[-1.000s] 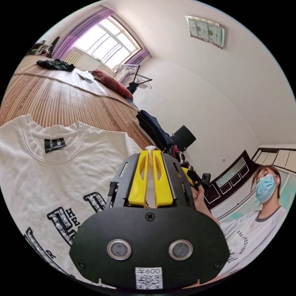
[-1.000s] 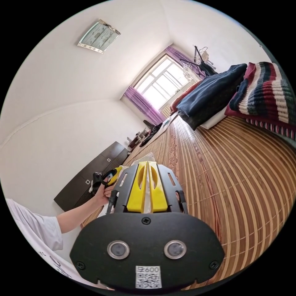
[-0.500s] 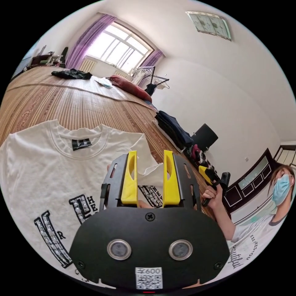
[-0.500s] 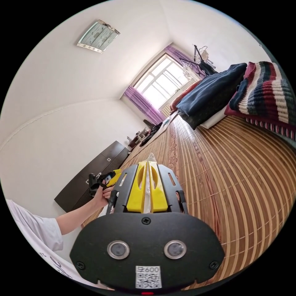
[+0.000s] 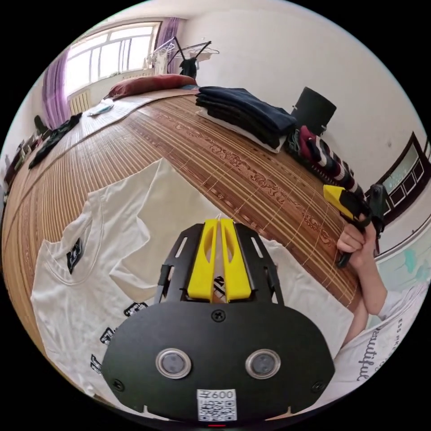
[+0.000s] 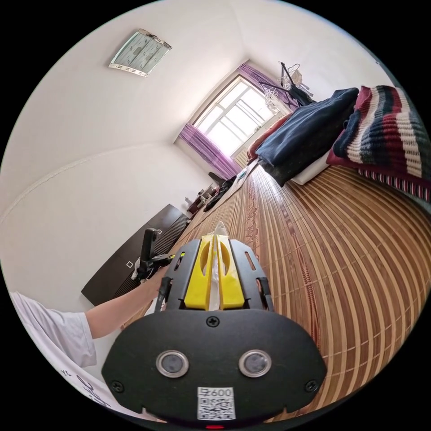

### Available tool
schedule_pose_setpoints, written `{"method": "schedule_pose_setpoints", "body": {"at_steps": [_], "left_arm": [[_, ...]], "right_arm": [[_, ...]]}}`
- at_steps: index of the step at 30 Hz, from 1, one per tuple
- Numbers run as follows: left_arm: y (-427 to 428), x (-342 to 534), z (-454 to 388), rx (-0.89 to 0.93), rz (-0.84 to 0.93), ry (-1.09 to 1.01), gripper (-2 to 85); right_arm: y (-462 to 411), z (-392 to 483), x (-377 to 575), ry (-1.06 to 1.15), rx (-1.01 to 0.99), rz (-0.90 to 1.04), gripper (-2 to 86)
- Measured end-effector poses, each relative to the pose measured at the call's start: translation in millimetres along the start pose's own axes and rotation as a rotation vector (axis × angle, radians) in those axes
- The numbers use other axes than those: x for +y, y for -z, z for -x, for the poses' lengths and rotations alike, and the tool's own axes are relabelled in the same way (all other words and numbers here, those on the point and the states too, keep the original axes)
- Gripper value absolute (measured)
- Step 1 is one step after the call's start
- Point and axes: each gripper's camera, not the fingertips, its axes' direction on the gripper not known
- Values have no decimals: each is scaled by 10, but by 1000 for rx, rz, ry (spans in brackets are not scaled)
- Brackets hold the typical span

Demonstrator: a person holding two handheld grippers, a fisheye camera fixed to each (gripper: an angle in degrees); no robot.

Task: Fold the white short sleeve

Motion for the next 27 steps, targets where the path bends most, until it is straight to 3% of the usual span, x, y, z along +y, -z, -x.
{"method": "schedule_pose_setpoints", "body": {"at_steps": [4, 9, 19, 23, 27], "left_arm": [[134, 235, -282, -33, -51, -100, 23], [431, 772, -549, -12, -146, -47, 16], [111, 1081, -1021, 128, 41, -44, 36], [-67, 943, -1179, 11, 31, -45, 91], [-433, 742, -1666, -97, 109, -204, 132]], "right_arm": [[36, 35, -1, -4, -4, 7, -9], [71, 100, -6, -4, -4, 19, -9], [215, 223, -43, -13, -19, -1, -8], [271, 277, -82, -22, -32, -12, -8], [289, 340, -145, -29, -35, -2, -7]]}}
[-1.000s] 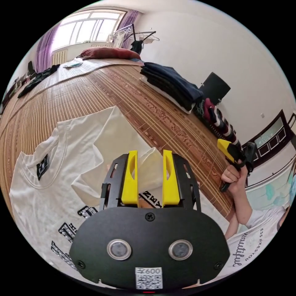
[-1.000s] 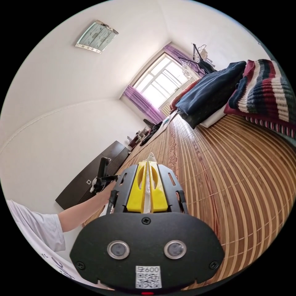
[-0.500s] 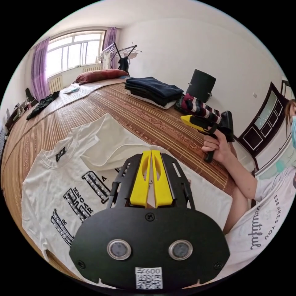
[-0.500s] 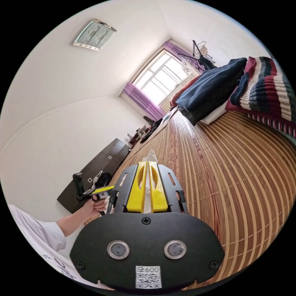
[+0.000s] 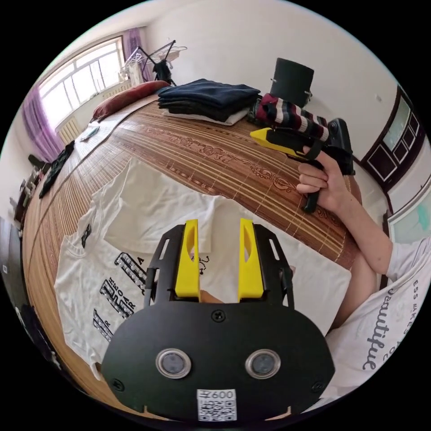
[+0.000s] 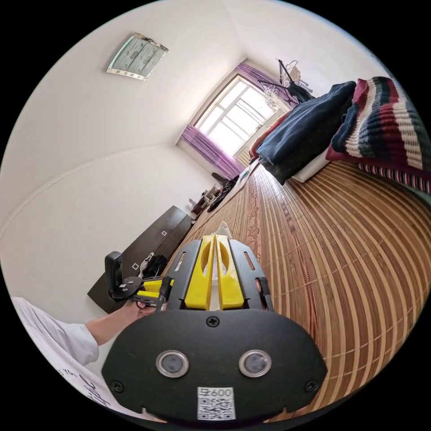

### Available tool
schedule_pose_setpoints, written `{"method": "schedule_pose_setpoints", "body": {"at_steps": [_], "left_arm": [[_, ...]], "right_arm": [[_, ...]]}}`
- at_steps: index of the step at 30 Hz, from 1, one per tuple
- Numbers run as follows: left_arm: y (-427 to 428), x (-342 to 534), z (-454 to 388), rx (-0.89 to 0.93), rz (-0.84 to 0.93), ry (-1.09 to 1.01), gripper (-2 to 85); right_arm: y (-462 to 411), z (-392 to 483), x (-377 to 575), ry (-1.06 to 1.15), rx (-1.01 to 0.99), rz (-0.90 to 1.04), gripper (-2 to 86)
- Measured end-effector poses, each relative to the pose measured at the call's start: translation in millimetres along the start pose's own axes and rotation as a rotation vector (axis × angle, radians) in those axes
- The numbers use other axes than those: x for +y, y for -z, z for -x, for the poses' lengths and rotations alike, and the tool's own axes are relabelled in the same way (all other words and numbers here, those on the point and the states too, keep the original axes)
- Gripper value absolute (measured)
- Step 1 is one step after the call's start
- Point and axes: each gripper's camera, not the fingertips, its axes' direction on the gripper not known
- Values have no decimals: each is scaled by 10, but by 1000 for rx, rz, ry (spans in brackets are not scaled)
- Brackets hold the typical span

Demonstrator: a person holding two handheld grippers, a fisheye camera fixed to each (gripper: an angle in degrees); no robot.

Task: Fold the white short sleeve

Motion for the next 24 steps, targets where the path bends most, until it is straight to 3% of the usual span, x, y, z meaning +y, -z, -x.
{"method": "schedule_pose_setpoints", "body": {"at_steps": [4, 8, 10, 12, 15, 18, 24], "left_arm": [[-288, -140, -235, -96, 34, -17, 139], [-531, -142, -233, -108, 130, 8, 136], [-465, -18, -165, -57, 46, 80, 136], [-402, 81, -99, -27, -3, 141, 132], [-461, 161, -118, -87, 55, 149, 126], [-570, 194, -228, -160, 117, 111, 108], [-503, 201, -116, -78, 84, 189, 42]], "right_arm": [[-33, 176, -95, 64, -49, 41, 4], [-400, 626, -175, 198, 28, 259, 75], [-556, 715, -207, 199, 57, 356, 87], [-628, 773, -243, 204, 42, 404, 86], [-693, 886, -301, 201, 92, 431, 78], [-1016, 1035, -265, 222, 231, 584, 62], [-1208, 1408, -276, 326, 374, 608, 11]]}}
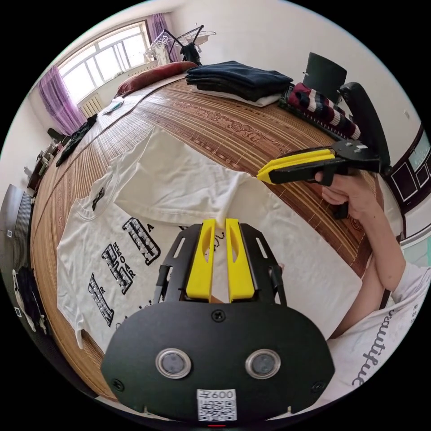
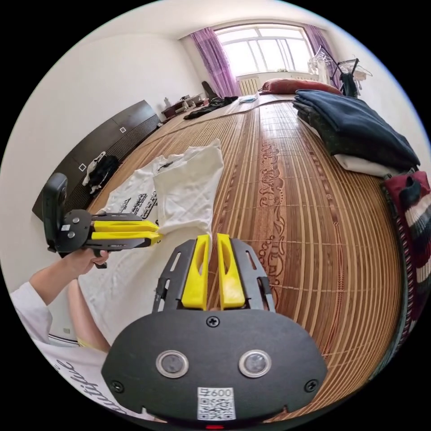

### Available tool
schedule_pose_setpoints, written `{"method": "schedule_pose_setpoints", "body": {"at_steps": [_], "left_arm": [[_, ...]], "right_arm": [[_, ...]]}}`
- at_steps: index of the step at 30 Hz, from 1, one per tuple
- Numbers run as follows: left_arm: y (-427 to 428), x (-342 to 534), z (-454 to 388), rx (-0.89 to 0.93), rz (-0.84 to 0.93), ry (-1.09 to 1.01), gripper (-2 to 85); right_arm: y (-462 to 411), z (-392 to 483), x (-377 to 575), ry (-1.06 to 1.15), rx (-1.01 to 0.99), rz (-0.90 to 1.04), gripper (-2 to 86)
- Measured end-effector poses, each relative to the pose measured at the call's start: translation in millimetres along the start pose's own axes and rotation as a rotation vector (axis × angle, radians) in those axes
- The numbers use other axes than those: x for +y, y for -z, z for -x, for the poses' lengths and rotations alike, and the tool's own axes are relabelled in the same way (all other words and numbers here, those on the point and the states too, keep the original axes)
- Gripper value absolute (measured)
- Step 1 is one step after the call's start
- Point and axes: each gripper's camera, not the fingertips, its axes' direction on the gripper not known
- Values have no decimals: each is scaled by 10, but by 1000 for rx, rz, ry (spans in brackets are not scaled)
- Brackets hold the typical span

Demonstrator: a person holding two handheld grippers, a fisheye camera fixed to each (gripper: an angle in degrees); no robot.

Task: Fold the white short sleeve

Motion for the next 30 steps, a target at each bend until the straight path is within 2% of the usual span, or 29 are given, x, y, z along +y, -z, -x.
{"method": "schedule_pose_setpoints", "body": {"at_steps": [2, 5, 12, 17, 21, 25, 27, 30], "left_arm": [[53, -21, 33, 8, -1, 2, 37], [169, -76, 73, 18, 6, -31, 32], [397, -158, 126, 18, 17, -71, 23], [458, -123, 118, 18, 15, -69, 33], [407, -152, -58, -53, 27, -120, 78], [236, -217, -167, -74, 32, -123, 57], [148, -261, -128, -94, 48, -96, 85], [20, -297, -123, -61, 111, -113, 78]], "right_arm": [[21, 3, -73, 42, -111, 22, 22], [27, -72, -160, 17, -176, 50, 21], [75, 9, -295, 0, -111, 85, -7], [187, -109, -345, -45, -168, 75, -8], [248, -126, -368, -53, -171, 72, -8], [302, -264, -371, -108, -232, 65, -8], [325, -336, -362, -136, -265, 55, -8], [355, -352, -370, -139, -264, 55, -8]]}}
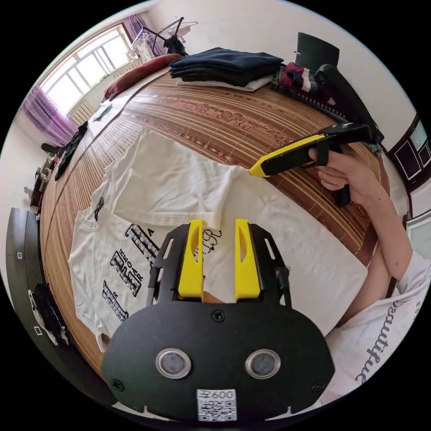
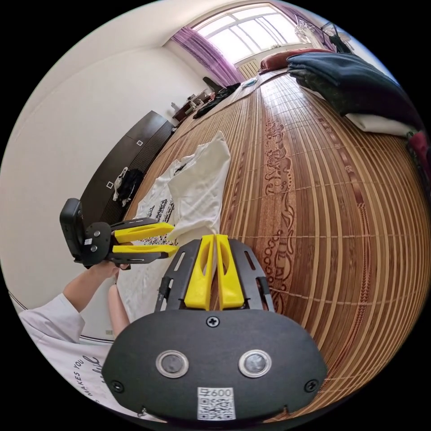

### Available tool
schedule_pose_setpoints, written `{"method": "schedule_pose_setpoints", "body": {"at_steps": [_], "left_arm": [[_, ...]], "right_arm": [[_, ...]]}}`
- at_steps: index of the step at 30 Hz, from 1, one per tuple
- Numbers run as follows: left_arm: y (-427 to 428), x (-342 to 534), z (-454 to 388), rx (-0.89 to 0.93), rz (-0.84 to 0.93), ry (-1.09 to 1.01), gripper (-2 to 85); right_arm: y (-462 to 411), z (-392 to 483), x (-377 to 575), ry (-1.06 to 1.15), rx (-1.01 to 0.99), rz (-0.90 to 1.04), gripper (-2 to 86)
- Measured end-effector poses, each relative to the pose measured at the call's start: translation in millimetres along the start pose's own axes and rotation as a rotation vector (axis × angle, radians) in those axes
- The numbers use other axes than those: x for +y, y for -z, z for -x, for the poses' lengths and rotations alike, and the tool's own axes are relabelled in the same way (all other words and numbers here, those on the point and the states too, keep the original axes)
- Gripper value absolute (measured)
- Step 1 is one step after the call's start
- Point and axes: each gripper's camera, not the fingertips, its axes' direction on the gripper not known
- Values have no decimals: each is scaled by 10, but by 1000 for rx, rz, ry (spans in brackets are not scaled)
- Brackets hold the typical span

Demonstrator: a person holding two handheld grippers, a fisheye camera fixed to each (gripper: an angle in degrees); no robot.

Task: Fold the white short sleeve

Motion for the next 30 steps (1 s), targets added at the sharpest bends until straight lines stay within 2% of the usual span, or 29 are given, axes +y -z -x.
{"method": "schedule_pose_setpoints", "body": {"at_steps": [3, 12, 15, 18, 26, 30], "left_arm": [[14, 21, 9, -90, -11, 20, 39], [296, 81, 379, 58, -89, 92, 20], [239, 48, 483, 119, -49, 84, 20], [118, 24, 429, 89, 29, 16, 22], [482, 4, 596, 161, -69, 67, 30], [626, -109, 693, 57, -95, 58, 61]], "right_arm": [[31, -11, -2, -3, -3, 1, -8], [113, -101, 23, -40, -32, -15, -8], [133, -117, 35, -46, -34, -18, -8], [156, -151, 48, -59, -44, -22, -8], [210, -265, 102, -99, -81, -42, -8], [222, -281, 125, -100, -84, -47, -8]]}}
